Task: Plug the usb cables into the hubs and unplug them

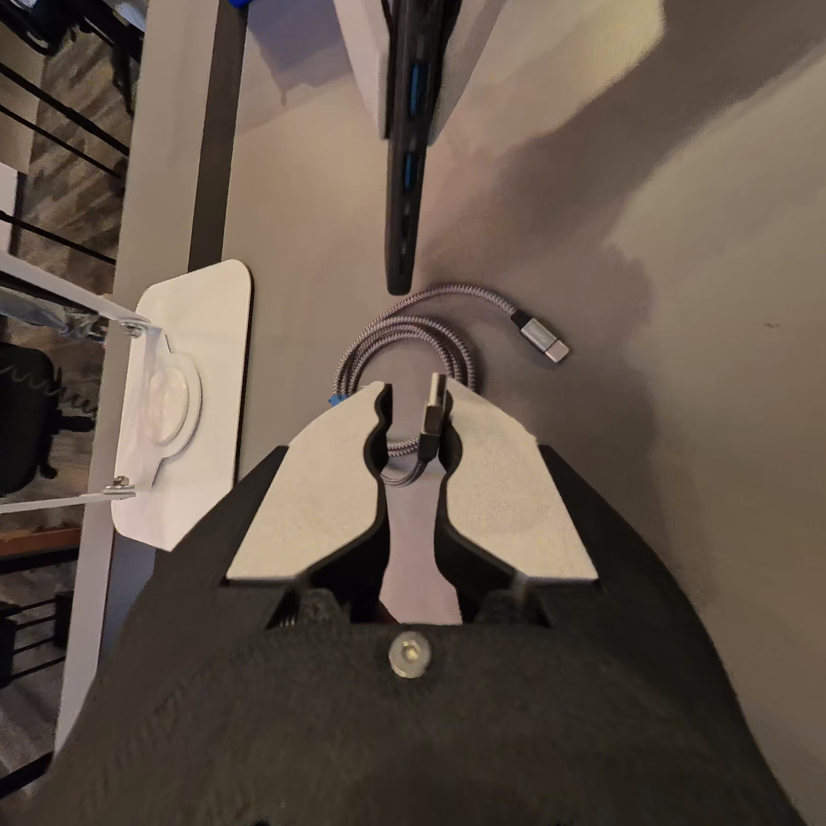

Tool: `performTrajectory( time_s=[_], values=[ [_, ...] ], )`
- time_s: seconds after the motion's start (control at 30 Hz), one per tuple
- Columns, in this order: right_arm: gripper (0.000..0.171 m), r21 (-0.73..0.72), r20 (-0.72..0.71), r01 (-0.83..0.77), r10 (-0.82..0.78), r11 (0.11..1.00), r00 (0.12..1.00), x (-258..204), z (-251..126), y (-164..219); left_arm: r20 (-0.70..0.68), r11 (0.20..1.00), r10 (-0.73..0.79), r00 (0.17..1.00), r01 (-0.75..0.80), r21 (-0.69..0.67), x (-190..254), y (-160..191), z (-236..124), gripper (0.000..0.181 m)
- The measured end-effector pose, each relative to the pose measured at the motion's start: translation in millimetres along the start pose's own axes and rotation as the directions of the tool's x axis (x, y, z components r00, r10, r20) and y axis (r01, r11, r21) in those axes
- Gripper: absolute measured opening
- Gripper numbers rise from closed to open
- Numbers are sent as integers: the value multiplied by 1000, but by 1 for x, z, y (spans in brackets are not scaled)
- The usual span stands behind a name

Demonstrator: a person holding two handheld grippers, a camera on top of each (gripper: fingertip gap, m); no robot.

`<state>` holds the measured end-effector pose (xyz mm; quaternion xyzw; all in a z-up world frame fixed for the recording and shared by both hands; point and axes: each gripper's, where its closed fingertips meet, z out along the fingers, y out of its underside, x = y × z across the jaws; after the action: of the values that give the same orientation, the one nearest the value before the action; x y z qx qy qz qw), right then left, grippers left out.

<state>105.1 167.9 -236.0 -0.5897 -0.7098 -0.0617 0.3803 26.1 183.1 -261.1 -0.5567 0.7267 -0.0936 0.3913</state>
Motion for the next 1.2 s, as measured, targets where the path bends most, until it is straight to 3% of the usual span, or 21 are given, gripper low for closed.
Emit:
performTrajectory(
  time_s=[0.17, 0.27, 0.53, 0.73, 0.9, 1.03, 1.2],
  values=[
    [9, -205, -152, 211, -244, 956, 958, 1, 18, 8, 48, 1000, 9, 999, -9, -5, 2, 2, -5, 3],
    [9, -317, -244, 309, -392, 897, 887, -5, 26, 13, 48, 1000, 6, 999, -5, -3, 3, 2, -7, 3],
    [19, -515, -346, 325, -540, 793, 767, -18, 33, 22, 20, 1000, 3, 1000, -3, 3, 5, 1, -5, 3],
    [35, -508, -276, 227, -407, 831, 871, -26, 20, 25, 4, 1000, 13, 1000, -13, 4, 5, -5, -5, 3],
    [59, -433, -172, 64, -152, 899, 973, -39, 2, 24, -14, 1000, 6, 1000, -6, 3, 4, -9, -3, 3],
    [79, -378, -53, -67, 51, 923, 997, -55, -11, 23, -22, 1000, 4, 1000, -4, 4, 5, -12, -3, 3],
    [68, -320, 0, -143, 151, 937, 989, -66, -16, 19, -31, 1000, -6, 999, 6, 11, 5, -15, -3, 3]
  ],
)
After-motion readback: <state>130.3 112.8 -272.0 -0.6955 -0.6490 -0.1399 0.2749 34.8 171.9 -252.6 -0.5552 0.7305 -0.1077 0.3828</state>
